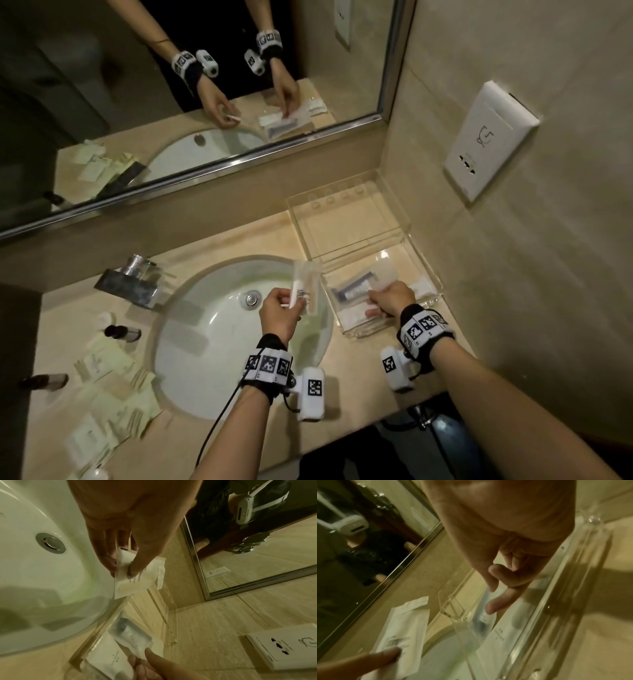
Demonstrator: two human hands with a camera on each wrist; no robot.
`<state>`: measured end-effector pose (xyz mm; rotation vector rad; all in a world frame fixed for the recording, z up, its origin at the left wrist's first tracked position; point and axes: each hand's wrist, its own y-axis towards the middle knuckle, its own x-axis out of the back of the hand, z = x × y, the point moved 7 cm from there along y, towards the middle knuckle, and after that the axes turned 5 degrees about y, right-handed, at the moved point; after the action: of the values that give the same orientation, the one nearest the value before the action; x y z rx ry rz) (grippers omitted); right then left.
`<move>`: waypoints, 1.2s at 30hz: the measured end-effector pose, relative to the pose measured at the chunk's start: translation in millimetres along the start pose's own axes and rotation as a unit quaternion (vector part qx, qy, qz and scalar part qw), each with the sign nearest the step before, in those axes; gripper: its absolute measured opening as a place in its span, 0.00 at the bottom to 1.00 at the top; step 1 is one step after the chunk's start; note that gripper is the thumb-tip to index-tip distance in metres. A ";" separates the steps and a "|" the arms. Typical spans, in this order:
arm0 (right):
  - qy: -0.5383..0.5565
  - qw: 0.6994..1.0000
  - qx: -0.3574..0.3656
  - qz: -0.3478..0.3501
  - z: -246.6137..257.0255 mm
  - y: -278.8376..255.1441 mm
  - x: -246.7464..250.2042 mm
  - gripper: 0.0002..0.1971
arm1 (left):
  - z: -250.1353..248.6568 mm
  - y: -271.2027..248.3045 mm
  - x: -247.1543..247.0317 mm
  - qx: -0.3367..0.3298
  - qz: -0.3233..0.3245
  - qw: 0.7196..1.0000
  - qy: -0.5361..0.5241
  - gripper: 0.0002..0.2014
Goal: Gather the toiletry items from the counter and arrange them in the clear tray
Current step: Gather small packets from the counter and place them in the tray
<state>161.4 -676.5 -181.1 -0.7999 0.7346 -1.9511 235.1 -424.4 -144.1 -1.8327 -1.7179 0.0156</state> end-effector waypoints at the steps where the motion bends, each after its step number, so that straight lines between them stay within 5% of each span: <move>1: -0.027 1.000 0.000 -0.004 1.6 -0.5 2.9 0.13 | 0.2 1.5 -0.1 0.001 0.002 1.000 -0.005 0.10; 7: -0.172 0.975 0.135 -0.027 34.2 -2.5 5.6 0.03 | -1.2 7.8 -5.2 0.000 0.017 1.000 -0.009 0.10; 11: -0.278 0.918 0.283 0.019 57.7 -2.1 -26.9 0.16 | -2.3 9.1 -7.9 0.000 0.024 1.000 -0.004 0.10; 16: -0.394 0.865 0.306 0.044 46.9 6.7 -48.8 0.17 | -3.8 10.3 -10.3 -0.004 0.028 1.000 -0.013 0.09; 20: -0.338 0.887 0.313 0.043 45.9 8.6 -44.0 0.13 | -11.3 9.5 -15.3 -0.016 0.040 0.999 -0.027 0.06; 22: -0.217 0.927 0.304 0.014 56.1 2.9 -30.6 0.09 | -18.3 8.3 -19.6 -0.030 0.041 0.998 -0.031 0.07; 25: 0.059 0.980 0.170 0.078 63.0 -11.5 -19.0 0.20 | -36.7 4.9 -26.9 -0.100 0.012 0.995 0.008 0.06; 27: 0.121 0.977 0.069 0.162 62.3 -21.4 -20.3 0.32 | -54.7 -2.1 -37.2 -0.174 0.005 0.983 0.055 0.06; 29: 0.150 0.970 0.026 0.191 59.5 -23.6 -16.1 0.33 | -68.7 -8.8 -53.6 -0.237 0.030 0.968 0.081 0.09; 32: 0.137 0.983 0.057 0.107 60.0 -10.4 8.3 0.22 | -77.5 -14.3 -75.1 -0.278 0.078 0.952 0.106 0.14; 36: 0.060 0.990 0.126 -0.039 67.6 14.4 51.0 0.17 | -66.2 -7.4 -91.9 -0.233 0.116 0.953 0.157 0.20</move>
<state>199.5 -739.9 -137.5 -0.5705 0.5182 -2.1255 241.5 -535.9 -123.7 -2.2217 -1.3493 -0.5993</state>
